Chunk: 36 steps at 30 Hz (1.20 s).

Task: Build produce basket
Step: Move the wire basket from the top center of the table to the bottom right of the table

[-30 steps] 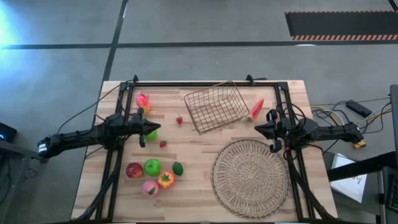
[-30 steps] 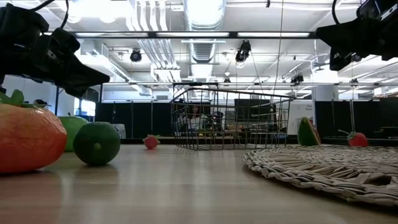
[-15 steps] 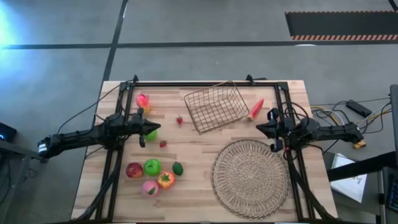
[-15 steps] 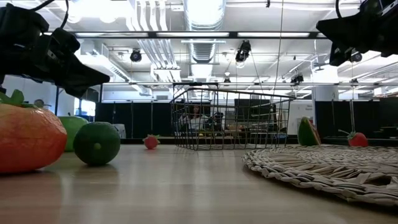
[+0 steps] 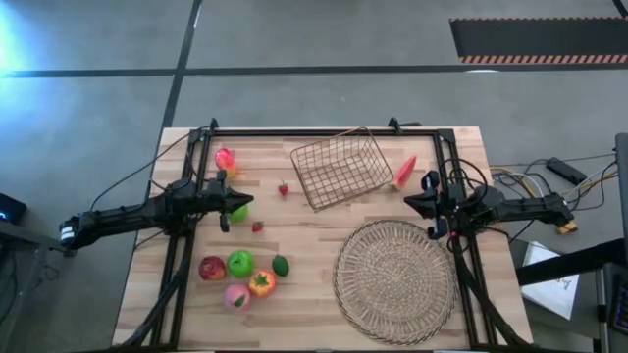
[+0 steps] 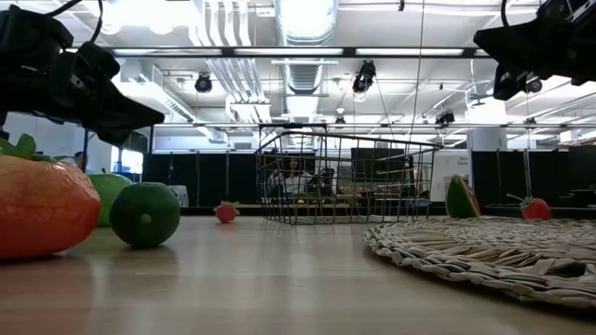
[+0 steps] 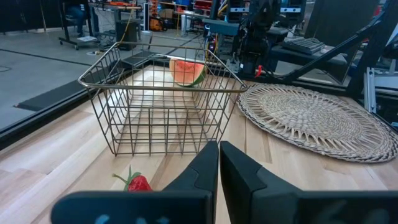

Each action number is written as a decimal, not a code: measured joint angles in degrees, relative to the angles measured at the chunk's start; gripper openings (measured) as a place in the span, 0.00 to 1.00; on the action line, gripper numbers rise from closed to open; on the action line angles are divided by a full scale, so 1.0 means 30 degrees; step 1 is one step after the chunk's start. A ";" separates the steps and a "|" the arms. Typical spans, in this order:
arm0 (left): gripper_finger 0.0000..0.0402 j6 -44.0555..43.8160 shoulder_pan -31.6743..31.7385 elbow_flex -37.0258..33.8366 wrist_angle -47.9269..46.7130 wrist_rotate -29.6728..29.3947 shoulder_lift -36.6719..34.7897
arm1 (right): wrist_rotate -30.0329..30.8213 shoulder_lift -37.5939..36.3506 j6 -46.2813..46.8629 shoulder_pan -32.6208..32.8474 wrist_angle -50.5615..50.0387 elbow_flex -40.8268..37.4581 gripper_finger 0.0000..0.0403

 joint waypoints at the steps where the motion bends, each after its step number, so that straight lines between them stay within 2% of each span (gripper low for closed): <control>1: 0.00 0.0000 0.0007 0.0000 0.0007 0.0007 0.0001 | 0.0025 0.0007 -0.0367 0.0000 -0.0018 0.0000 0.02; 3: 0.00 -0.0007 0.0003 0.0000 0.0000 0.0003 0.0007 | 0.0581 0.0007 -0.0924 0.0000 -0.0007 0.0000 0.02; 6: 0.00 -0.0001 0.0007 0.0000 0.0007 0.0007 0.0000 | 0.2540 0.0007 -0.1027 0.0000 -0.0087 0.0000 0.02; 11: 0.00 -0.0001 0.0007 0.0000 0.0006 0.0007 0.0006 | 0.7395 0.0007 -0.0368 0.0000 -0.0612 0.0000 0.02; 13: 0.00 -0.0004 0.0007 0.0000 0.0003 0.0003 0.0000 | 0.8589 0.0137 0.0107 -0.0015 -0.0736 0.0000 0.02; 31: 0.00 -0.0007 0.0007 0.0000 0.0003 0.0006 0.0000 | 0.9982 0.3007 0.0546 -0.0001 0.0703 0.0000 0.02; 36: 0.00 -0.0003 0.0003 0.0000 0.0007 0.0007 0.0000 | 0.9977 0.3618 -0.0552 0.0000 0.0681 0.0000 0.02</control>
